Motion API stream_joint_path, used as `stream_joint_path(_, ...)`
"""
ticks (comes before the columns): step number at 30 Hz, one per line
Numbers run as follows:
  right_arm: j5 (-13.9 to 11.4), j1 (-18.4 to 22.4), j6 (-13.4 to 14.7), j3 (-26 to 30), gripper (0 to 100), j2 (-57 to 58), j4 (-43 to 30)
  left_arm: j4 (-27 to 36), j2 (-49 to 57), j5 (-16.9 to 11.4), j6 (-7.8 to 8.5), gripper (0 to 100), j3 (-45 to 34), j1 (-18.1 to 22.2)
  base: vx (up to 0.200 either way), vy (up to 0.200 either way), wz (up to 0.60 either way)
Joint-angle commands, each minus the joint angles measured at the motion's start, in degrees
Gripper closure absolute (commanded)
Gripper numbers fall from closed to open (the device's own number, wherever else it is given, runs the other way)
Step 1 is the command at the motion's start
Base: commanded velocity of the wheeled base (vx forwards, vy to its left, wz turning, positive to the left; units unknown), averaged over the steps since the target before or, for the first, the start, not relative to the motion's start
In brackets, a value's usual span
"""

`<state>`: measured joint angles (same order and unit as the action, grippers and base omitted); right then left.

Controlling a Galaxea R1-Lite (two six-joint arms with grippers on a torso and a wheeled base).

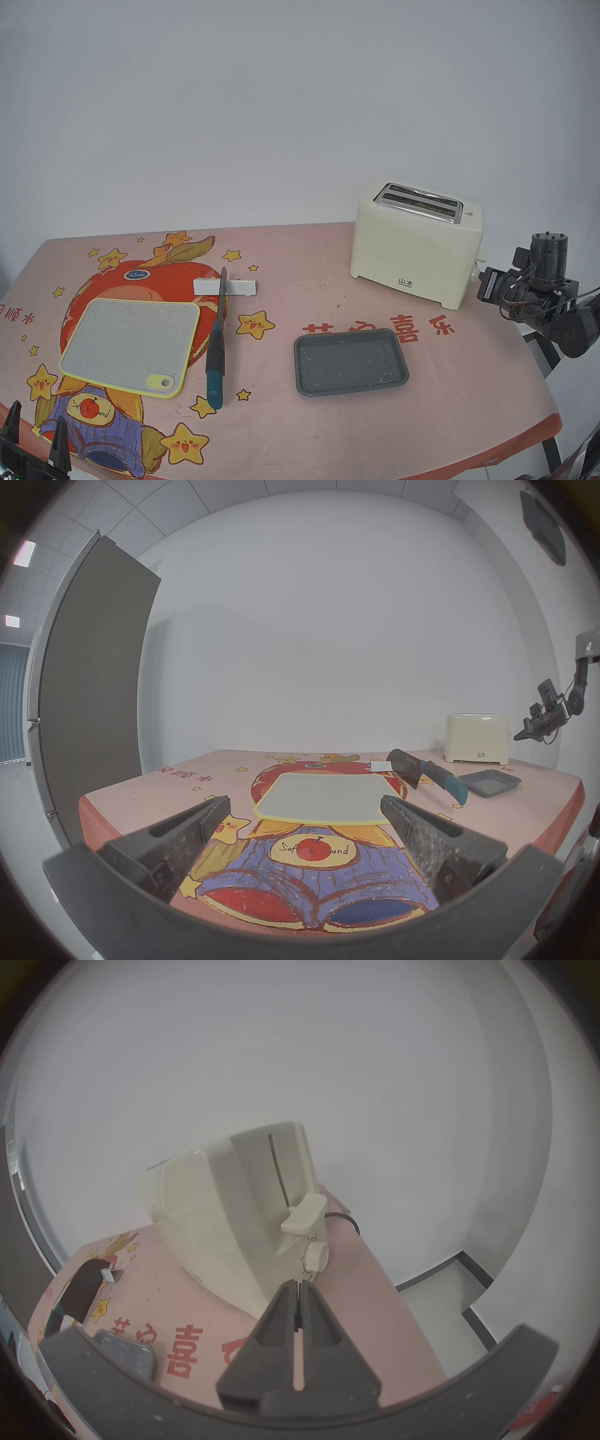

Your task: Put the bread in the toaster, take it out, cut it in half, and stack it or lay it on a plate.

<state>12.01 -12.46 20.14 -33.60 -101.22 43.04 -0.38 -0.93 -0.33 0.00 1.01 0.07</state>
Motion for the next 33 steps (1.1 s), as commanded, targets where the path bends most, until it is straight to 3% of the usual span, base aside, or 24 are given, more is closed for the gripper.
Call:
stream_joint_path(1, -0.05, -0.02, 0.08, -0.06, 100, -1.0, 0.64, -0.06, 0.4, -0.02, 0.0, 0, -1.01, 0.01, 0.0, 0.0, 0.0)
stream_joint_path(33, -0.85, 1.12, 0.16, -0.94, 100, -4.69, 3.71, 0.03, 0.4, -0.02, 0.0, 0, -1.01, 0.01, 0.0, 0.0, 0.0)
